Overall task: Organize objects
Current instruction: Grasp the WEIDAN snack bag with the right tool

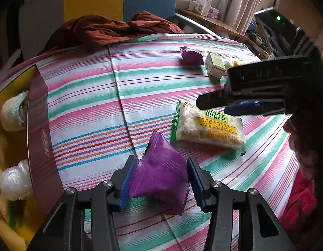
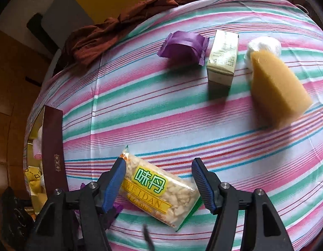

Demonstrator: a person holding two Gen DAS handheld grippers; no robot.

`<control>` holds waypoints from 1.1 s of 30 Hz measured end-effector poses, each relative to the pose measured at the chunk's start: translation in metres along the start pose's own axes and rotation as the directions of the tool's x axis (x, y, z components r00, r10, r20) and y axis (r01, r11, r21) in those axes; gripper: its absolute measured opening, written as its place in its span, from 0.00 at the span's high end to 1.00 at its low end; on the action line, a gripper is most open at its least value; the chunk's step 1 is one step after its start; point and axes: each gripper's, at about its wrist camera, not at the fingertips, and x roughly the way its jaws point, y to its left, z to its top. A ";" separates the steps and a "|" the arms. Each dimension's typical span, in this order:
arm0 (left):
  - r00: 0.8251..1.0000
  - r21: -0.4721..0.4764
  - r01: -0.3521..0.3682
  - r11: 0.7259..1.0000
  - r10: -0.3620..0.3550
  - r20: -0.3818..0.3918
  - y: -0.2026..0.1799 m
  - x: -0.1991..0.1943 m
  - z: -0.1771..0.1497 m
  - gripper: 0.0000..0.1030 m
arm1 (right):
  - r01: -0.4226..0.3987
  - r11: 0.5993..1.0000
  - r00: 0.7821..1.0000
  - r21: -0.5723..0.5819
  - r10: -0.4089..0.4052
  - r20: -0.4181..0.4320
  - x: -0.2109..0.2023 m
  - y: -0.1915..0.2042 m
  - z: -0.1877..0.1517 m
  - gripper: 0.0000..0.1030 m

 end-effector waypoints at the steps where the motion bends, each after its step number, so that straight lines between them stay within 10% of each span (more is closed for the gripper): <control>1: 1.000 0.003 -0.004 1.000 0.004 0.006 0.000 0.000 -0.001 0.50 | -0.002 1.000 1.000 -0.008 0.002 -0.005 0.002 0.001 0.002 0.36; 14: 0.999 0.024 -0.020 1.000 0.019 0.032 -0.002 0.001 -0.005 0.50 | 0.015 0.990 0.998 -0.143 -0.023 -0.053 0.005 0.022 -0.008 0.30; 24: 0.999 0.021 -0.017 1.000 0.017 0.033 -0.003 -0.005 -0.010 0.49 | 0.199 0.926 0.964 -0.322 -0.243 -0.105 0.022 0.047 -0.030 0.29; 33: 0.999 0.032 -0.013 0.999 0.011 0.042 -0.003 -0.004 -0.009 0.55 | 0.200 0.927 0.975 -0.316 -0.220 -0.026 0.016 0.048 -0.030 0.50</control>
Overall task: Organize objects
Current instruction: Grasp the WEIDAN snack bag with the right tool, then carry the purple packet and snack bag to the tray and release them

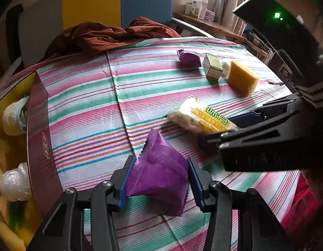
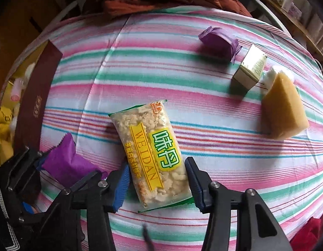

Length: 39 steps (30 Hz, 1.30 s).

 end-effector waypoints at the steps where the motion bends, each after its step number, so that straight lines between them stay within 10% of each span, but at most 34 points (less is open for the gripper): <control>1: 1.000 0.000 0.004 1.000 -0.004 0.001 0.001 0.000 0.000 0.57 | -0.019 1.000 1.000 0.007 0.019 0.011 -0.001 -0.001 0.001 0.50; 25: 0.990 -0.024 0.071 0.997 -0.067 0.121 0.007 -0.074 0.000 0.71 | -0.108 0.993 0.978 0.035 0.100 0.184 -0.028 -0.005 0.008 0.50; 39: 0.945 -0.137 -0.194 0.971 0.222 0.239 0.088 -0.153 -0.021 0.71 | -0.095 0.995 0.969 -0.030 0.100 0.227 -0.039 0.020 0.006 0.50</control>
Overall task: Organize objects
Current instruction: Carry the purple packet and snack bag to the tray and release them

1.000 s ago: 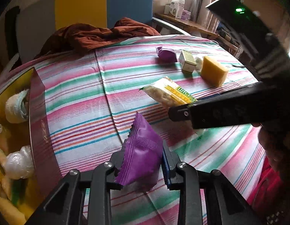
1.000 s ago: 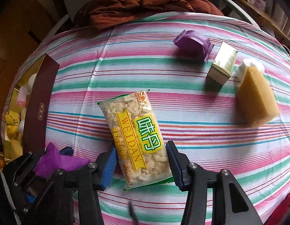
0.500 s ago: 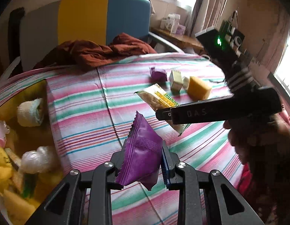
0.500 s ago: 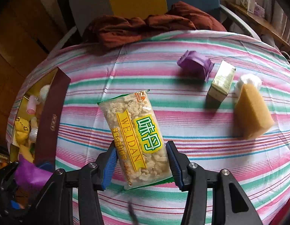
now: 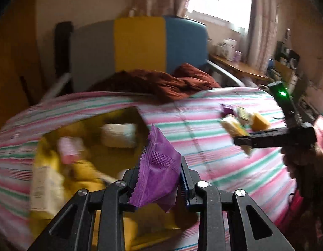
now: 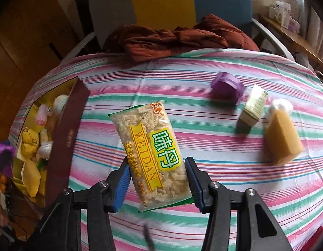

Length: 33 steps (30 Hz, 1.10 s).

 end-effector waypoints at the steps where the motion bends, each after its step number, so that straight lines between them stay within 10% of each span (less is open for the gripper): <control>1: 1.000 -0.008 -0.020 1.000 0.020 0.007 0.007 -0.005 -0.001 0.71 | -0.006 1.000 1.000 -0.007 0.006 0.001 -0.001 0.006 0.000 0.50; 20: 0.967 -0.106 -0.209 0.972 0.222 0.123 0.089 -0.055 -0.012 0.70 | -0.203 0.965 0.975 -0.166 0.214 0.052 -0.005 0.187 0.013 0.50; 33: 0.959 -0.160 -0.230 0.960 0.251 0.129 0.115 -0.060 -0.016 0.70 | -0.206 0.968 0.977 -0.142 0.211 0.026 0.013 0.214 0.028 0.50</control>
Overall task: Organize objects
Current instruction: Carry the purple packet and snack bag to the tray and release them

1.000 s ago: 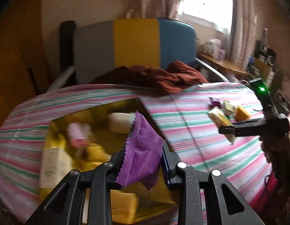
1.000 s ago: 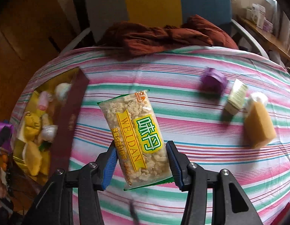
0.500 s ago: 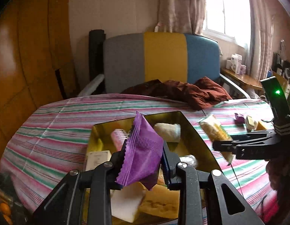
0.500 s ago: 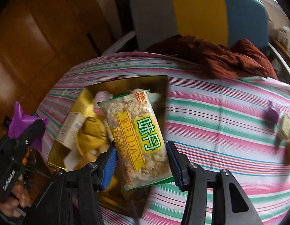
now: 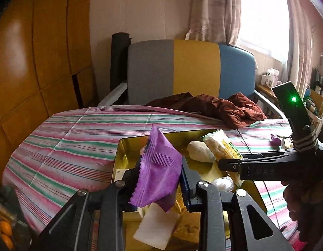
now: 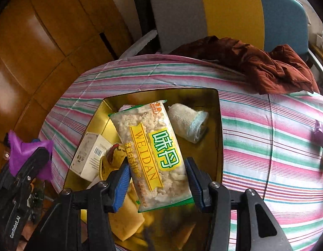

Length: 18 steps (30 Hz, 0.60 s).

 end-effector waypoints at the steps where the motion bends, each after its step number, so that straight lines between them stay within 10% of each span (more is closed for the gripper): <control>1: 1.000 -0.002 -0.001 1.000 0.001 0.000 0.001 0.001 0.000 0.70 | 0.001 1.000 1.000 0.003 -0.001 -0.001 0.001 0.000 0.001 0.50; 12: 1.000 -0.011 -0.021 1.000 0.021 -0.002 0.003 0.008 0.001 0.70 | 0.005 1.000 1.000 0.029 -0.004 -0.004 0.012 0.001 0.010 0.48; 18: 0.999 -0.015 -0.047 0.999 0.047 0.010 0.002 0.007 0.000 0.48 | 0.009 0.999 1.000 0.035 -0.009 0.001 0.013 0.000 0.009 0.48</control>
